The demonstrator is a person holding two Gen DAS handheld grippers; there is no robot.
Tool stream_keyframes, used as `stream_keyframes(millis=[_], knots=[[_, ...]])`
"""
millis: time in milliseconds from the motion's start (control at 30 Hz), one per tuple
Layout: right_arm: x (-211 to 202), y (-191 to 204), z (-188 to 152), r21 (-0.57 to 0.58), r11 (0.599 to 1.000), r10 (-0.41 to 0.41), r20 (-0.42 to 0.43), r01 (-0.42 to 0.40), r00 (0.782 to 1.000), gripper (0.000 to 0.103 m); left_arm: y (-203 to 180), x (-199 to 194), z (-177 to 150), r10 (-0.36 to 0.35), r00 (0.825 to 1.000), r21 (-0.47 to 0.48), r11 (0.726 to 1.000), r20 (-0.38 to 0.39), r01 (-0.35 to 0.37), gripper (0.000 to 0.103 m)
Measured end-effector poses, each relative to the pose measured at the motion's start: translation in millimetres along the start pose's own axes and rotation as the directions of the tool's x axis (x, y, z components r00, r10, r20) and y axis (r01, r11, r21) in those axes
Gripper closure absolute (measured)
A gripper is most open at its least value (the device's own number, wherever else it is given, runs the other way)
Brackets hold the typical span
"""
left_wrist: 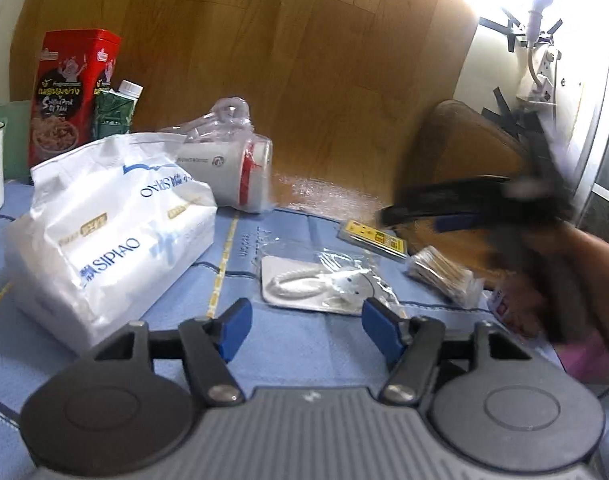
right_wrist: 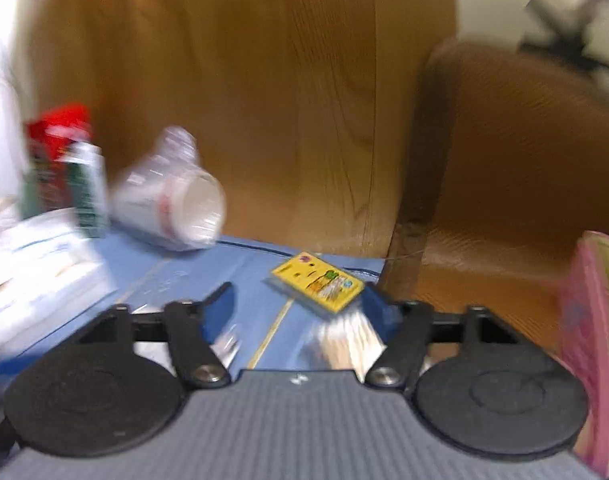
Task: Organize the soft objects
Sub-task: 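Move the right gripper toward the yellow card pack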
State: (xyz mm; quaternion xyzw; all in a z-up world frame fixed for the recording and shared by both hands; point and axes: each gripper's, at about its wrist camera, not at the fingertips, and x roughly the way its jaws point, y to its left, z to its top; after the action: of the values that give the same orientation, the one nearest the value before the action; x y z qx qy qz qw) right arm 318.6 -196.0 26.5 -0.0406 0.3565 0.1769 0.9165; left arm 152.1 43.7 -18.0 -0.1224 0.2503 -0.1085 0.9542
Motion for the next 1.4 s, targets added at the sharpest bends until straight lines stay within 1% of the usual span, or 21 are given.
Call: stream_keyframes(millis=[33,100,133,167,267,333,367,400,433,467,500,733,767,833,867,900,1100,1233,1300,1333,1400], knots=[[20.9,-0.2,7.0,-0.008,1.0,0.003,-0.08,-0.004,0.997,0.008,-1.2,1.7,0.4,0.0,1.0,-0.001,1.0,-0.002,0.0,0.038],[58.8,2.0,11.4,-0.065,0.998,-0.009,-0.238,-0.007,0.971,0.005,-4.6,2.3,-1.9,0.005,1.0,-0.003,1.0,-0.004,-0.005,0.036],[69.6,5.3,10.0,-0.114,0.993,-0.063,-0.267,0.034,0.962,0.006,-3.9,2.5,-1.7,0.006,1.0,-0.006,1.0,-0.006,-0.006,0.036],[73.5,6.8,10.6,-0.128,0.99,-0.088,-0.244,0.058,0.966,0.003,-3.2,2.8,-1.2,0.006,1.0,-0.012,1.0,-0.01,-0.006,0.036],[80.1,2.2,13.4,-0.066,0.997,-0.044,-0.268,0.027,0.962,0.006,-0.9,4.1,-0.7,0.006,1.0,-0.037,0.999,-0.027,-0.007,0.036],[76.7,3.2,13.8,-0.07,0.998,-0.024,-0.256,0.006,0.966,0.02,3.0,5.1,-0.6,0.002,0.999,-0.061,0.998,-0.035,-0.004,0.036],[73.4,4.8,13.1,-0.07,0.998,-0.014,-0.256,-0.004,0.967,0.032,5.6,5.2,-0.2,-0.001,0.999,-0.077,0.997,-0.037,-0.001,0.035],[69.9,4.7,12.0,-0.041,0.999,0.023,-0.266,-0.035,0.964,0.052,7.7,5.6,-0.1,-0.002,0.999,-0.091,0.996,-0.039,-0.002,0.034],[64.7,5.8,11.6,-0.018,0.998,0.051,-0.267,-0.058,0.962,0.066,9.5,5.8,-0.3,0.0,0.999,-0.104,0.995,-0.042,-0.004,0.033],[59.9,10.3,9.1,-0.029,0.998,0.053,-0.269,-0.063,0.962,0.091,11.3,6.0,-0.5,0.001,0.999,-0.114,0.993,-0.045,-0.006,0.033],[55.4,15.3,5.7,-0.044,0.997,0.055,-0.27,-0.069,0.961,0.1,12.6,5.8,-0.8,0.001,0.999,-0.122,0.993,-0.045,-0.007,0.033],[31.9,37.0,-8.1,-0.159,0.987,-0.005,-0.212,-0.029,0.977,0.099,14.5,2.2,-2.0,0.022,0.999,-0.137,0.99,-0.04,-0.027,0.031],[29.4,42.4,-6.0,-0.193,0.981,-0.023,-0.173,-0.011,0.985,0.092,14.6,1.4,-2.1,0.022,0.999,-0.138,0.99,-0.037,-0.027,0.031],[29.6,46.0,4.3,-0.213,0.977,-0.023,-0.104,0.0,0.994,0.058,14.6,1.4,-2.0,0.021,0.999,-0.138,0.99,-0.037,-0.026,0.029],[32.7,45.7,10.6,-0.207,0.978,-0.019,-0.073,0.003,0.997,0.034,14.9,2.1,-1.6,0.019,0.999,-0.137,0.99,-0.039,-0.024,0.029],[35.2,46.1,16.0,-0.202,0.979,-0.021,-0.045,0.012,0.999,0.027,14.9,2.7,-1.4,0.017,0.999,-0.136,0.99,-0.041,-0.022,0.029],[74.9,61.2,42.1,-0.173,0.985,-0.034,-0.062,0.023,0.997,0.027,17.8,6.0,0.2,0.005,0.999,-0.152,0.988,-0.054,-0.014,0.028],[106.6,57.7,45.3,-0.107,0.994,-0.017,-0.176,-0.002,0.984,0.028,21.1,7.5,1.3,0.001,0.998,-0.17,0.985,-0.059,-0.011,0.028],[106.7,54.4,42.9,-0.095,0.995,-0.001,-0.161,-0.015,0.987,0.027,23.0,7.3,1.6,-0.001,0.998,-0.181,0.983,-0.059,-0.01,0.028],[106.3,54.2,42.8,-0.099,0.995,0.006,-0.163,-0.022,0.987,0.028,23.8,7.3,1.8,0.0,0.998,-0.185,0.983,-0.06,-0.011,0.028],[97.4,52.0,41.5,-0.112,0.992,0.037,-0.183,-0.059,0.982,0.042,25.0,7.3,1.9,0.0,0.998,-0.192,0.981,-0.064,-0.012,0.028]])
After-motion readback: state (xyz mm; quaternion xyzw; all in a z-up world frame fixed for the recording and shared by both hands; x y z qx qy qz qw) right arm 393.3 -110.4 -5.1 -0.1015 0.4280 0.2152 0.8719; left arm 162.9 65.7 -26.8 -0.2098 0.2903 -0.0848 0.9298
